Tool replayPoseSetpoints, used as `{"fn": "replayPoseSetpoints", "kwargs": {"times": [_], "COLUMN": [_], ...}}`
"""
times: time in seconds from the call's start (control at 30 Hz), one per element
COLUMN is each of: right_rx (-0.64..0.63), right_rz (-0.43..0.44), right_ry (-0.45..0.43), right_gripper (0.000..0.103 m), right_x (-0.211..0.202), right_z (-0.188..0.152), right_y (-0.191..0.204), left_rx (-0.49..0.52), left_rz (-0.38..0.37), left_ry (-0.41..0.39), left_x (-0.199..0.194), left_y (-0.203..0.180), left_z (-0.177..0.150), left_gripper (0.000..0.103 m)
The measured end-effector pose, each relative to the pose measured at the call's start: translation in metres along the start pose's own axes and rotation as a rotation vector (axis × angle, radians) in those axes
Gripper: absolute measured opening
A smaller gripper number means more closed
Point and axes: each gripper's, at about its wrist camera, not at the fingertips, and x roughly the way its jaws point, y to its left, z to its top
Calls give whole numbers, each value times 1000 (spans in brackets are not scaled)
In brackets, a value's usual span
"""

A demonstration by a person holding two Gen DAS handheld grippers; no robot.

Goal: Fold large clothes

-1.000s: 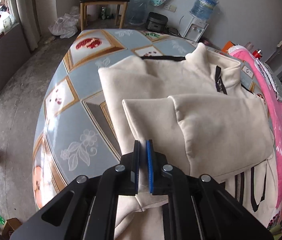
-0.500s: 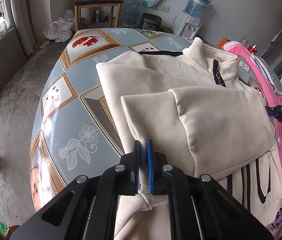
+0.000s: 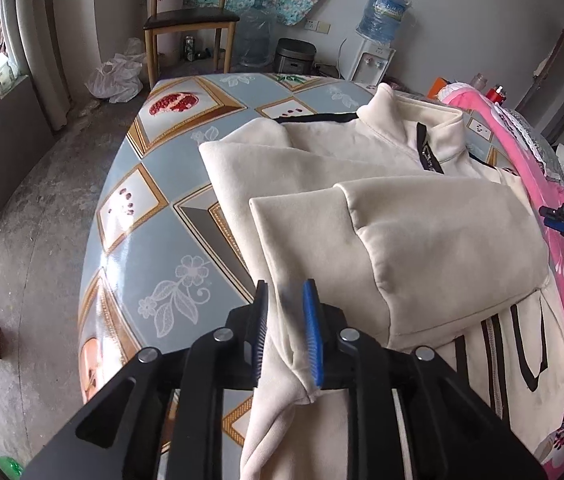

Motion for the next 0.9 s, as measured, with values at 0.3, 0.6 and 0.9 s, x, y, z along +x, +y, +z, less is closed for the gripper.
{"fn": "replayPoseSetpoints", "kwargs": {"times": [0.3,0.6,0.9], "right_rx": [-149,-160,-73], "right_rz": [59,-1,46], "right_ry": [-40,-36,-13], "right_gripper": [82,88,88], "right_x": [-109,-142,-140], "right_z": [-108,-235,-278], "right_y": [-13,-30,-55], "left_rx": [109,150,96], "left_rz": [-49,-89,-47], "left_ry": [-28,48,52], "left_x": [-77,-94,-93], "left_y": [-12,-35,-36], "left_z": [-63,-171,-225], "left_gripper": [60,70,70]}}
